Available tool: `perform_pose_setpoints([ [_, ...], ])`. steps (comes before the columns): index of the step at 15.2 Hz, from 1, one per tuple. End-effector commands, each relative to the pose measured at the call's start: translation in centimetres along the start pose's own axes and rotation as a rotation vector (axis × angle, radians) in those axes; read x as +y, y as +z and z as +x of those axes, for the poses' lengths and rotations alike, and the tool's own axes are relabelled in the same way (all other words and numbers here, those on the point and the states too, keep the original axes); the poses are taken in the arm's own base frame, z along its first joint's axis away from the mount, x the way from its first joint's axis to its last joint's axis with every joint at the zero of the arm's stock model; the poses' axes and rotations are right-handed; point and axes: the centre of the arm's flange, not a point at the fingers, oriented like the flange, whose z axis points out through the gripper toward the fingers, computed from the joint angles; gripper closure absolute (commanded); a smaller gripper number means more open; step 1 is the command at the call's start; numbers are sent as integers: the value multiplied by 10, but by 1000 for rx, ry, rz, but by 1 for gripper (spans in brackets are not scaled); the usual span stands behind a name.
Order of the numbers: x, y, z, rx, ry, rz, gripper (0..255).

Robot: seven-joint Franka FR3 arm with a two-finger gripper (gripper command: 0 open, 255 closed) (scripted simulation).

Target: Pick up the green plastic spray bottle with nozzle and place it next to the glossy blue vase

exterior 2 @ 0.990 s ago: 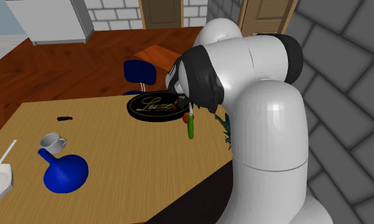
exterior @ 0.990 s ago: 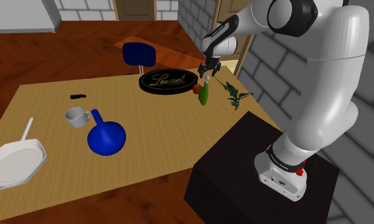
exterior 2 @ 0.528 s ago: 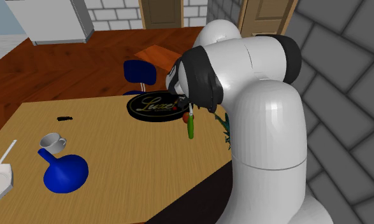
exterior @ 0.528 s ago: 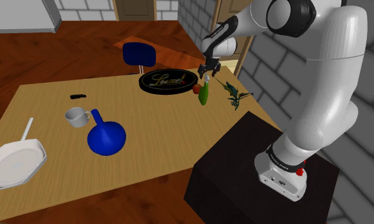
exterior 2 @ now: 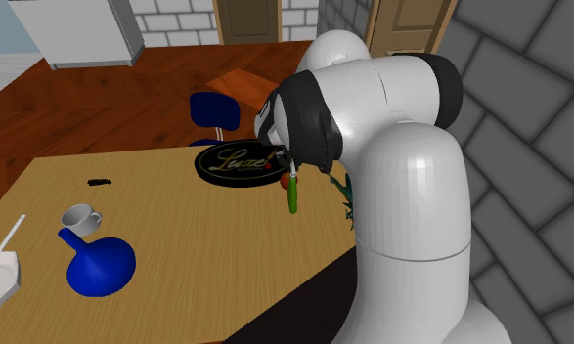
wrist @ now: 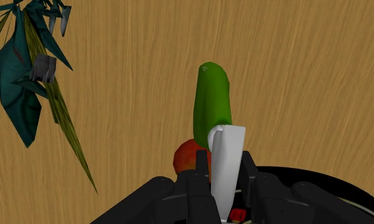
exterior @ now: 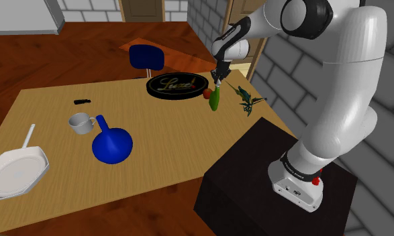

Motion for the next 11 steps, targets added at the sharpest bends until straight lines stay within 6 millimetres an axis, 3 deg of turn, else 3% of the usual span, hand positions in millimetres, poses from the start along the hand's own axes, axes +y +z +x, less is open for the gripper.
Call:
perform_pose_setpoints([
  [1,0,0,0,0,0,0,255],
  [11,-2,-47,3,0,0,0,255],
])
